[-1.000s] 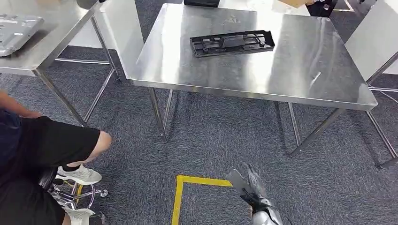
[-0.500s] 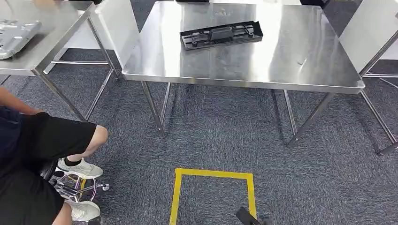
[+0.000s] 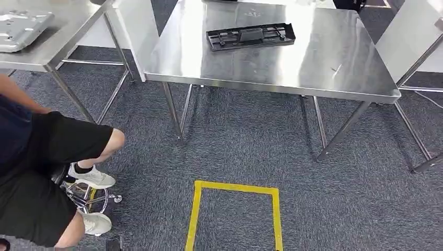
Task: Take the parts from the cabinet and place them on the table.
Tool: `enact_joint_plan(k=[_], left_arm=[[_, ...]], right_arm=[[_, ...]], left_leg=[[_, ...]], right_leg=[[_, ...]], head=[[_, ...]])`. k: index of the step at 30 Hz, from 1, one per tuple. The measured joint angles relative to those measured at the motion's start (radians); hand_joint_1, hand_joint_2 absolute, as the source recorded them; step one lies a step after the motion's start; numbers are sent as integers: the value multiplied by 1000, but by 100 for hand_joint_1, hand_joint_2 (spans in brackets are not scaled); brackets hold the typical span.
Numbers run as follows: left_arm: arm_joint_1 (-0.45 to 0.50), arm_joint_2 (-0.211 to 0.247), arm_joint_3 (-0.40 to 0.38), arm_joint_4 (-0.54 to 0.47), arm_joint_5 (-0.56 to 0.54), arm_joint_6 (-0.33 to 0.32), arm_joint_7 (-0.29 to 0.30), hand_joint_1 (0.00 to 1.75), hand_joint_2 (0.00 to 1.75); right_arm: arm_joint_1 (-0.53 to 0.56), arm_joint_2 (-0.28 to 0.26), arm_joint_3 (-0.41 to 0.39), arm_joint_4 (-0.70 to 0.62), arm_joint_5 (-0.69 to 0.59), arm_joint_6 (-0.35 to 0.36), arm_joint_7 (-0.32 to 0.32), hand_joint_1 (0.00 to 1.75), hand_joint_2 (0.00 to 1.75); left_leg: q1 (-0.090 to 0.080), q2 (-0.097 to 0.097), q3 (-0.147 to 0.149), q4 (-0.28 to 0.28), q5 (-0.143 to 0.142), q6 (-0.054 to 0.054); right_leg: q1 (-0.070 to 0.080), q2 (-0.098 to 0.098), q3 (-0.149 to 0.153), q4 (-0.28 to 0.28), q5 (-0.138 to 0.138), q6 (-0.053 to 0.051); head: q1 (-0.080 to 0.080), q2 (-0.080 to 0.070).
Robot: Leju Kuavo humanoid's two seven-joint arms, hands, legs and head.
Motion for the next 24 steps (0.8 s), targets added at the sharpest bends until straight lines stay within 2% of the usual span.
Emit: enact_joint_plan(k=[1,2,3,4,5,6,7,8,9,11,12,13,14,15,16,17,18,19,20,21,22,23,24], left_arm=[[0,-1,-4,0,0,0,0,0,0],[-1,-1,-5,0,0,0,0,0,0],[-1,-1,-5,0,0,0,1,0,0],[-1,-2,-6,0,1,2,1,0,0],[-2,-2,-6,0,2,3,2,0,0],[-3,-3,-6,0,4,3,2,0,0],[-6,-3,-7,0,7,4,3,0,0],[-7,-1,-7,-3,9,4,3,0,0],[-10,-3,-8,-4,10,6,3,0,0],[-11,-2,-8,-5,10,27,3,0,0],[-9,-1,-8,-4,11,31,3,0,0],[-9,1,-8,-5,13,32,3,0,0],[-8,3,-8,-5,21,34,3,0,0],[-8,4,-7,-5,24,35,3,0,0],[-8,6,-7,-5,27,35,2,0,0],[-7,7,-7,-5,30,35,2,0,0],[-5,8,-6,-5,30,36,2,0,0],[-4,9,-5,-5,31,39,3,0,0],[-4,10,-5,-4,32,45,7,0,0],[-4,10,-5,-5,36,45,11,0,0],[-5,12,-5,-5,42,45,11,0,0],[-7,14,-5,-5,43,44,11,0,0],[-8,15,-5,-5,43,44,11,0,0]], right_arm=[[-2,0,-2,0,2,0,0,0,0],[-3,0,-4,0,4,0,0,0,0],[-3,0,-6,0,7,0,0,0,0],[-3,1,-6,1,11,0,1,0,0],[-4,1,-6,1,15,0,3,0,0],[-7,2,-6,1,18,1,6,0,0],[-11,3,-6,1,22,1,8,0,0],[-17,11,-6,1,24,3,10,0,0],[-22,8,-6,1,26,7,13,0,0],[-24,15,-6,2,27,26,13,0,0],[-22,20,-6,2,29,29,16,0,0],[-24,23,-6,3,31,31,20,0,0],[-25,27,-6,3,32,31,26,0,0],[-26,29,-6,3,35,31,28,0,0],[-26,32,-6,3,35,32,30,0,0],[-25,34,-6,3,36,32,32,0,0],[-24,35,-6,3,37,33,33,0,0],[-24,36,-6,4,38,33,33,0,0],[-25,37,-6,4,39,35,33,0,0],[-25,37,-6,4,41,36,33,0,0],[-26,38,-6,4,43,41,33,0,0],[-26,39,-6,4,43,43,33,0,0],[-27,40,-6,4,44,44,33,0,0]], left_leg=[[0,1,-12,0,9,-1],[0,3,-25,1,18,-2],[1,5,-37,2,27,-5],[3,7,-48,2,36,-8],[5,7,-59,3,44,-13],[9,7,-68,5,51,-20],[10,7,-77,11,58,-27],[4,7,-87,17,63,-35],[2,8,-92,20,73,-44],[1,8,-94,17,89,-51],[3,7,-97,18,94,-57],[10,6,-104,26,76,-62],[10,6,-118,64,19,-64],[10,5,-140,133,-45,-66],[10,2,-165,215,-96,-68],[11,1,-185,294,-131,-70],[11,1,-188,338,-136,-70],[11,1,-173,339,-118,-68],[11,1,-131,294,-83,-64],[11,1,-76,219,-53,-60],[11,1,-5,118,-36,-54],[7,-1,46,41,-52,-49],[5,-3,52,21,-54,-49]], right_leg=[[-2,0,-26,79,-42,0],[-4,0,-46,152,-70,5],[-10,0,-50,190,-71,17],[-16,0,-29,177,-48,34],[-23,0,12,120,-11,53],[-30,0,67,37,21,68],[-37,0,128,-58,38,76],[-38,3,181,-141,17,77],[-23,8,187,-162,8,56],[-22,6,164,-149,13,46],[-25,5,157,-148,19,35],[-39,3,151,-149,28,18],[-33,3,142,-149,38,0],[-30,1,136,-148,47,-15],[-26,0,123,-147,56,-25],[-22,-1,110,-146,66,-28],[-19,-2,98,-144,74,-30],[-17,-2,87,-142,80,-28],[-16,-2,75,-138,86,-25],[-16,-2,67,-134,91,-23],[-16,-1,61,-129,95,-18],[-11,-1,54,-123,98,-12],[-8,-2,49,-120,104,-5]], head=[[0,0],[0,0],[0,0],[0,0],[0,0],[0,0],[0,0],[6,0],[4,0],[3,0],[3,0],[2,0],[2,0],[1,0],[0,0],[1,0],[1,0],[1,0],[1,0],[1,0],[0,0],[0,0],[4,0]])
